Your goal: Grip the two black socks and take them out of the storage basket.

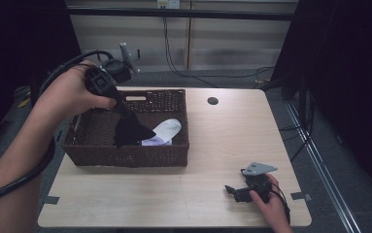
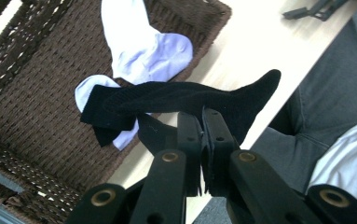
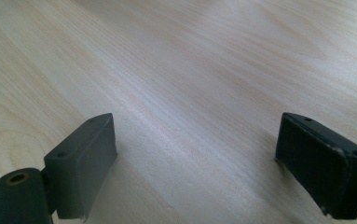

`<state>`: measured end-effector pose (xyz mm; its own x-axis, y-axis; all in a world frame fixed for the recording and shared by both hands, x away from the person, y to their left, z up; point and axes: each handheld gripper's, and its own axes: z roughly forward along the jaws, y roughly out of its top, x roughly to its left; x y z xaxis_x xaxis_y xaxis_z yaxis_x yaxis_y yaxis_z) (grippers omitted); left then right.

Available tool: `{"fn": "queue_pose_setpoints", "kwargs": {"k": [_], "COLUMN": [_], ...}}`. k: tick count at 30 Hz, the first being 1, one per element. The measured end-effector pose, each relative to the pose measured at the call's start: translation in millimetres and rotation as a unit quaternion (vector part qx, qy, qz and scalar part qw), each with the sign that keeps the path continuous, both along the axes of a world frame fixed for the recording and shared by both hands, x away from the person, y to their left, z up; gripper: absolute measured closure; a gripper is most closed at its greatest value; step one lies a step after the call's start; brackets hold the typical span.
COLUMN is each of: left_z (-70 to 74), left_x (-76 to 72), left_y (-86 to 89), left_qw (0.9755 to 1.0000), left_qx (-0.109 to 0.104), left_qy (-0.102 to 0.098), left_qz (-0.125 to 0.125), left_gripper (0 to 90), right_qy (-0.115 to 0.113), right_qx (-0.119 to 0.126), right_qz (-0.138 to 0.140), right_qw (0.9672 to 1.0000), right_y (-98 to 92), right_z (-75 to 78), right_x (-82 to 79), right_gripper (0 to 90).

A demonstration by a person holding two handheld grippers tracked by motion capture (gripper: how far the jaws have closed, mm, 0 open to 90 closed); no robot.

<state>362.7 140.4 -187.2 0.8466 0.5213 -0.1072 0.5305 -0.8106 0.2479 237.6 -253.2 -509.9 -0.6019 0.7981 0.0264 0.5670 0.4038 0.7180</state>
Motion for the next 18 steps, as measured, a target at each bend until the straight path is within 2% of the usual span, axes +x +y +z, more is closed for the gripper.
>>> {"fn": "queue_pose_setpoints", "kwargs": {"k": [4, 8, 15, 18], "left_z": [1.4, -3.4, -27.9, -48.8], "left_x": [-6.6, -15.4, -26.4, -32.8], "left_y": [-0.6, -3.5, -12.6, -20.0], "left_qw": [1.0000, 0.9997, 0.9990, 0.9982], "left_qx": [-0.003, -0.007, -0.019, -0.024], "left_qy": [0.000, 0.003, 0.010, 0.017], "left_qz": [-0.010, -0.022, -0.040, -0.051], "left_gripper": [87.2, 87.2, 87.1, 87.0], "right_qy": [0.000, 0.000, 0.000, -0.001], "right_qx": [0.000, 0.000, 0.001, 0.001], "right_qz": [0.000, 0.000, 0.000, 0.000], "right_qw": [1.0000, 1.0000, 1.0000, 1.0000], "right_y": [0.0, 0.0, 0.1, 0.1], "right_z": [0.0, 0.0, -0.1, -0.2], "right_x": [0.0, 0.0, 0.0, 0.0], "right_gripper": [11.5, 11.5, 11.5, 11.5]}}
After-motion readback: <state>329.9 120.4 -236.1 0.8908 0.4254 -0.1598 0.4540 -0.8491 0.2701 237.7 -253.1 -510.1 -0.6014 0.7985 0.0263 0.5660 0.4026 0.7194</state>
